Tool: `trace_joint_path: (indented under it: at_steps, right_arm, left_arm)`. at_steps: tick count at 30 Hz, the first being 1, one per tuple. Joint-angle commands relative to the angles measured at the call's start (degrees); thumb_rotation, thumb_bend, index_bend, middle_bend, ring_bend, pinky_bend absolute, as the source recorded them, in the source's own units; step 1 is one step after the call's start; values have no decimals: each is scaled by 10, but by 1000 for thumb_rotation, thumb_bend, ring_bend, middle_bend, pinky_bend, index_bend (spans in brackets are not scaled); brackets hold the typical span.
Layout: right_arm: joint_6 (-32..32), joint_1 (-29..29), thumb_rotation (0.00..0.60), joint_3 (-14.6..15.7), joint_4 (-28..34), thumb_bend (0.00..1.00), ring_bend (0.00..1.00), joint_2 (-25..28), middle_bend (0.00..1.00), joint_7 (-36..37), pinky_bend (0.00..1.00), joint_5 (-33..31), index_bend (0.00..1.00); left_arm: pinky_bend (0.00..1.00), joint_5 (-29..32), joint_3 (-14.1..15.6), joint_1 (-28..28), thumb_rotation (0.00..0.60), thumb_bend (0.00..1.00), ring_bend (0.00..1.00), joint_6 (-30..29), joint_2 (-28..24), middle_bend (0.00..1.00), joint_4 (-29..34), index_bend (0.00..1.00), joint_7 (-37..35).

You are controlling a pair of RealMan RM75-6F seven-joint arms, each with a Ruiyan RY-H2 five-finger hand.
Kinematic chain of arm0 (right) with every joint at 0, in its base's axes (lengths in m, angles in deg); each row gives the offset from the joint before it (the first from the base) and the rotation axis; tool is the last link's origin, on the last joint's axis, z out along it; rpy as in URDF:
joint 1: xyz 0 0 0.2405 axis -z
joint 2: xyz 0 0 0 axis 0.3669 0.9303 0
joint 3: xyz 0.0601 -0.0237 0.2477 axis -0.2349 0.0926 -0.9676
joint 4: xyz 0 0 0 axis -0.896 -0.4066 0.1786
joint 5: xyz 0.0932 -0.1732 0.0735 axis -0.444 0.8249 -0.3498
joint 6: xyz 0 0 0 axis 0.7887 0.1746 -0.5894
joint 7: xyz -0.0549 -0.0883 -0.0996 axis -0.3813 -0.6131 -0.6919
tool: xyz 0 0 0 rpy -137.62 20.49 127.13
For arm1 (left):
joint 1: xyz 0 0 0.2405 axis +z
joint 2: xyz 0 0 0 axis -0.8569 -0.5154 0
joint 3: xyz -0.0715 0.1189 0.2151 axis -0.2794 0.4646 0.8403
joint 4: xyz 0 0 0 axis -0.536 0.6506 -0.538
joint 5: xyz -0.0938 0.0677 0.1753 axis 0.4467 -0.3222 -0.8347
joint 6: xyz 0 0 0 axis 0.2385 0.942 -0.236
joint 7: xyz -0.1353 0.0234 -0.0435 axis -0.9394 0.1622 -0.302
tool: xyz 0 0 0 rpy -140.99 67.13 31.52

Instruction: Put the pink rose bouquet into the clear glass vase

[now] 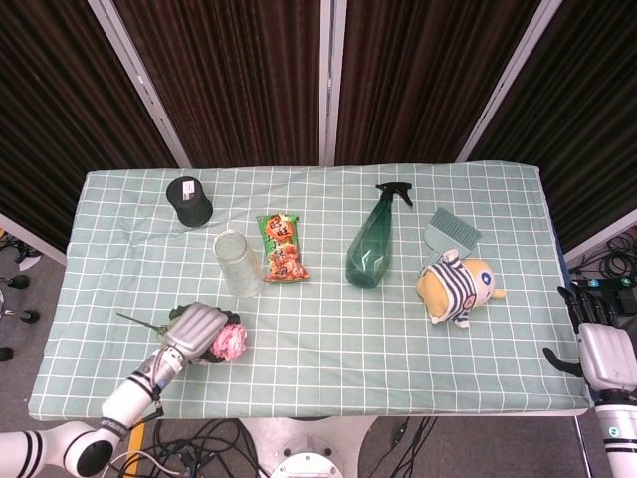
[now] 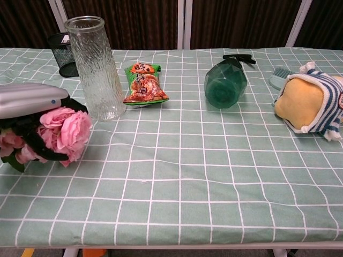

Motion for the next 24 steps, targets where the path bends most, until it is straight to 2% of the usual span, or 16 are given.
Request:
trace_joint_path:
  at_steps: [1,6,10,17,22,24]
  right_arm:
    - [1,0,600,0,2,141,0,1,0,-2,0,-1,0]
    - [5,1,600,0,7,141,0,2,0,-7,0,2,0]
    - [9,1,600,-1,11,141,0,2,0,-9,0,5,0]
    - [18,2,600,-1,20,141,0,5,0,-14,0,11,0]
    - [18,2,600,-2,24,141,0,5,0,-17,0,9,0]
    - [16,1,600,-2,25,141,0,5,0,-19,0,8,0]
  left_arm:
    - [670,-23,-2,12,600,285,522,-32,-32,516,29,462,-1]
    - [670,-55,-21,39,600,286,522,-105,-102,516,71,462,-12]
    - [675,-86,-50,64,600,285,522,-183,-135,516,64,454,-33]
    - [677,-165,-122,89,600,285,522,-340,-123,517,-27,455,-74]
    - [677,-173,-171,80,600,285,522,-386,-112,515,-47,455,-117]
    - [677,-174,-192,72,600,285,522,-402,-98,510,-47,455,-167]
